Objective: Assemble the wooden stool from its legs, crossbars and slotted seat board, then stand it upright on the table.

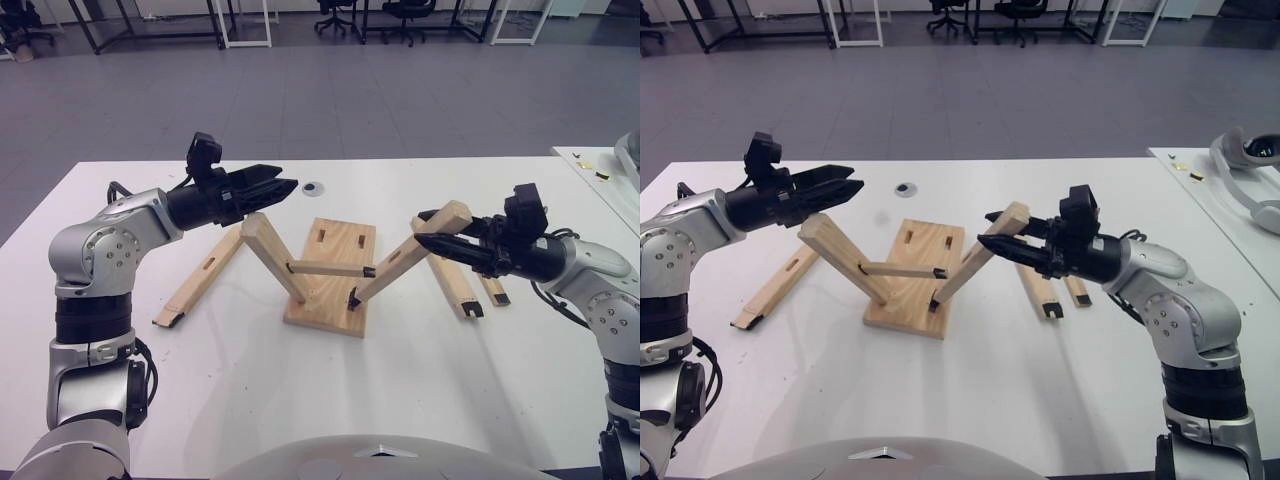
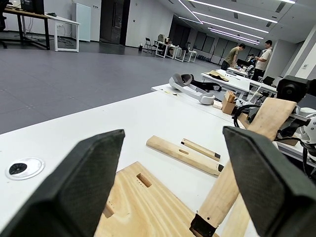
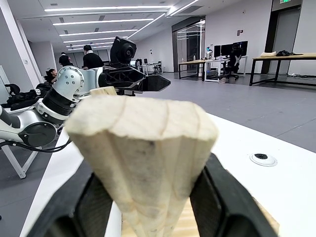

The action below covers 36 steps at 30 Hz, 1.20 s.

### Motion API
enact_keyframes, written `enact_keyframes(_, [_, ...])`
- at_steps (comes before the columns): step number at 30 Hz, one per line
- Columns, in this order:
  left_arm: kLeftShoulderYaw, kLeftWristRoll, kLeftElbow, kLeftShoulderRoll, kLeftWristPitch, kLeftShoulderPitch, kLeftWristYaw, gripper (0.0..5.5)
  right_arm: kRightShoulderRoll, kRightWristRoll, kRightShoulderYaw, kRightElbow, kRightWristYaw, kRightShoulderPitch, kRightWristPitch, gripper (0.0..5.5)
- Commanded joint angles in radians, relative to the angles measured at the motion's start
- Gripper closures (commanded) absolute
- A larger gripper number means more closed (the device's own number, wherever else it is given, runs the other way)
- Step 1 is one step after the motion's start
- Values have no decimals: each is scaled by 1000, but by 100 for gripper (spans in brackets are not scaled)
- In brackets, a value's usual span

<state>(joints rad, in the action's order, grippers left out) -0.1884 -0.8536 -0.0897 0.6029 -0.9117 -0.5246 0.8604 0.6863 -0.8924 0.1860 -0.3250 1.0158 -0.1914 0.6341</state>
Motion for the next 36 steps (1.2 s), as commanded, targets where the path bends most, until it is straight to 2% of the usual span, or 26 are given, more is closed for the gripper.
enact_keyframes(1, [6,-1,-14,5,-6,6,2,183,-8,25,-18,6,6,-6,-17,343])
enact_keyframes(9, [7,-3,-18,5,-8,7,3,183,-8,28,-38,-29,10,25,-18,343])
enact_keyframes(22, [8,-7,-31,3,-11,16,2,183,13,-2,14,-17,27,33,-22,343])
enact_keyframes(30, [11,-9,-42,0,-9,25,-2,183,67,166,-92,9,69,45,-103,343])
enact_keyframes(36, [7,-8,-57,-19,4,44,-18,183,126,205,-140,83,159,-72,-131,343])
